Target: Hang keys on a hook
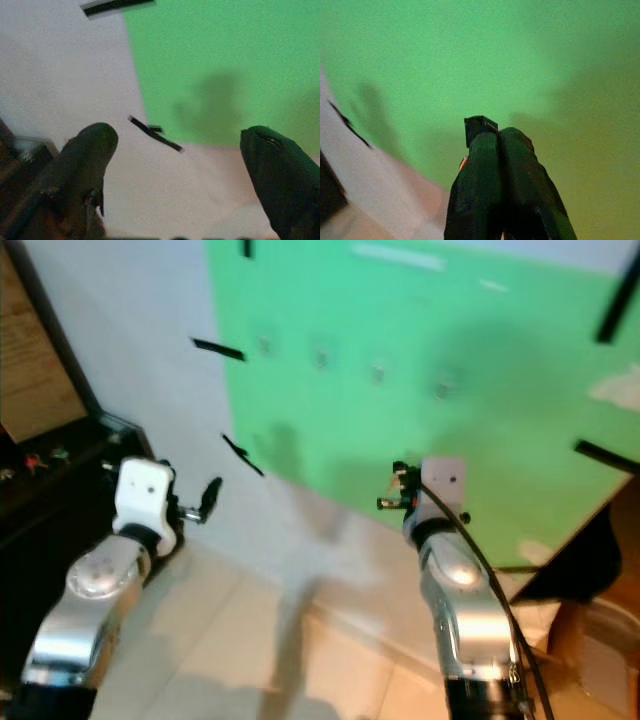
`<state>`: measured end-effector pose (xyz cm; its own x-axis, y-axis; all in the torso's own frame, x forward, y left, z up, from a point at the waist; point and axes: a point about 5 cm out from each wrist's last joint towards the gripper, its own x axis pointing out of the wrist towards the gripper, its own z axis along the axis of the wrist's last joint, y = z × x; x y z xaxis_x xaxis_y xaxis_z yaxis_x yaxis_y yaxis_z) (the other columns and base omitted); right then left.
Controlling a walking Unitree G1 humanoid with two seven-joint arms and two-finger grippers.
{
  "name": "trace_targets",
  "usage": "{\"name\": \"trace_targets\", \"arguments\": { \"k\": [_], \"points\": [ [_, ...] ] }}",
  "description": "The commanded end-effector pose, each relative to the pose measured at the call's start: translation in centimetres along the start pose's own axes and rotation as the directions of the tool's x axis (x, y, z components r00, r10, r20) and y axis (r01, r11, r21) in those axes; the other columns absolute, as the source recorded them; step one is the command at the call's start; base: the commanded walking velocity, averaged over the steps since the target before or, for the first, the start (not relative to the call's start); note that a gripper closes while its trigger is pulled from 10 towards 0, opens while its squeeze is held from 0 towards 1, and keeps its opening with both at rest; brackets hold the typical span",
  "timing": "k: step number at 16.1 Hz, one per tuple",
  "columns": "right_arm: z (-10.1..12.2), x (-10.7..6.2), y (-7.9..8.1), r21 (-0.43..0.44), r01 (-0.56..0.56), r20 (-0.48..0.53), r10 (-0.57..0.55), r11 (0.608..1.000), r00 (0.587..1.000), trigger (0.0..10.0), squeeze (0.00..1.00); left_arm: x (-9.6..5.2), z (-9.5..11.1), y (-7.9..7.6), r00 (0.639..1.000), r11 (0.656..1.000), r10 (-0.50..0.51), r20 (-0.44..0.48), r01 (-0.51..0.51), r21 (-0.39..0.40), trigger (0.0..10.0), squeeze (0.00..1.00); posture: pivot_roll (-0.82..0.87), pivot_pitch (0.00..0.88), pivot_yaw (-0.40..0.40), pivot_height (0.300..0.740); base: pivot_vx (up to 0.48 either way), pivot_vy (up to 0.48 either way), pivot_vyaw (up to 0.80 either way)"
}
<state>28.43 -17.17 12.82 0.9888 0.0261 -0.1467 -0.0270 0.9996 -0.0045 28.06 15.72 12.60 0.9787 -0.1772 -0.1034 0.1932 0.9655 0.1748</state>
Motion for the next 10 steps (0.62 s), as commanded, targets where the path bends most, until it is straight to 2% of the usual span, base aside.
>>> {"name": "trace_targets", "arguments": {
  "k": [1,5,10],
  "points": [
    [0.26,0.00,-0.28,-0.002,0.013,0.013,-0.013,1.000,1.000,10.0,0.00,0.19,0.47,-0.25,1.000,1.000,-0.012,0.015,0.012,0.007,10.0,0.04,0.03,0.000,0.004,0.740,0.000,0.000,0.00],
    [0.75,0.36,0.09,0.003,-0.003,0.031,0.003,1.000,0.999,10.0,0.00,0.24,0.95,-0.06,0.999,1.000,-0.021,0.036,0.021,0.006,10.0,0.06,0.03,0.000,0.004,0.740,0.000,0.000,0.00],
    [0.95,0.50,0.29,0.003,-0.015,0.040,0.015,1.000,0.999,10.0,0.00,0.25,1.09,-0.05,0.999,1.000,-0.027,0.041,0.027,0.000,10.0,0.06,0.04,0.000,0.003,0.740,0.269,0.000,0.00]
  ]
}}
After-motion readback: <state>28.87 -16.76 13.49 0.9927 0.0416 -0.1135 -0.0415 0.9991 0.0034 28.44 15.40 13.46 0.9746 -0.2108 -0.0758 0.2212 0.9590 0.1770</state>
